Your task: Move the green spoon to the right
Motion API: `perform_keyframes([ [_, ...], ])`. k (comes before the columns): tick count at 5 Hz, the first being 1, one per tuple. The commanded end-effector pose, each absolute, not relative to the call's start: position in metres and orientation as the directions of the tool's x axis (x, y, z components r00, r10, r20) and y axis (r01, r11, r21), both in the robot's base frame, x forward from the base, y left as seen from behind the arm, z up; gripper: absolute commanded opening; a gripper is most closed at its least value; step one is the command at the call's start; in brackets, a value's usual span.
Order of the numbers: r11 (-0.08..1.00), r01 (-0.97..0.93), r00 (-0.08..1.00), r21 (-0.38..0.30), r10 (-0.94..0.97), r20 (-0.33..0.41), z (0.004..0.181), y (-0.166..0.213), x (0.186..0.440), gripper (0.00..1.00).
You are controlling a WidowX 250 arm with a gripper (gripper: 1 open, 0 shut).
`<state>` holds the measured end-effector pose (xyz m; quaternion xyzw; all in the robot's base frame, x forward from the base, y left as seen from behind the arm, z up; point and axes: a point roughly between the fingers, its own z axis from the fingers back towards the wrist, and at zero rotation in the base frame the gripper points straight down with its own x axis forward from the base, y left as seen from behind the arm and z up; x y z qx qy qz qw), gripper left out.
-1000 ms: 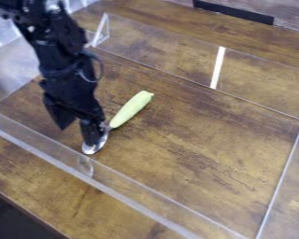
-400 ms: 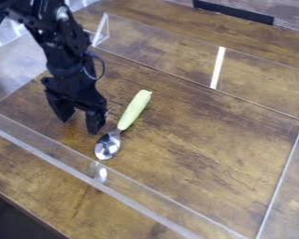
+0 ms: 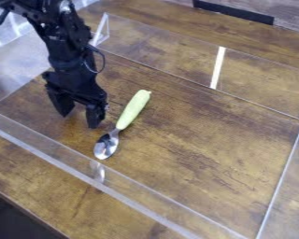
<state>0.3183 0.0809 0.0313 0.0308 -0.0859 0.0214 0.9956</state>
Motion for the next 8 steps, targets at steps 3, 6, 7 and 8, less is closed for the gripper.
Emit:
perform_keyframes([
  [3, 0.992, -0.101, 0.975, 0.072, 0.085, 0.203, 0.047, 0.101, 0.342, 1.0],
  [6, 0.991, -0.111, 0.975, 0.072, 0.095, 0.201, 0.048, 0.125, 0.357, 1.0],
  [7, 0.995, -0.089, 0.977, 0.051, 0.077, 0.2, 0.051, 0.113, 0.362, 1.0],
  [8, 0.997, -0.077, 0.978, 0.028, 0.07, 0.199, 0.051, 0.106, 0.355, 1.0],
])
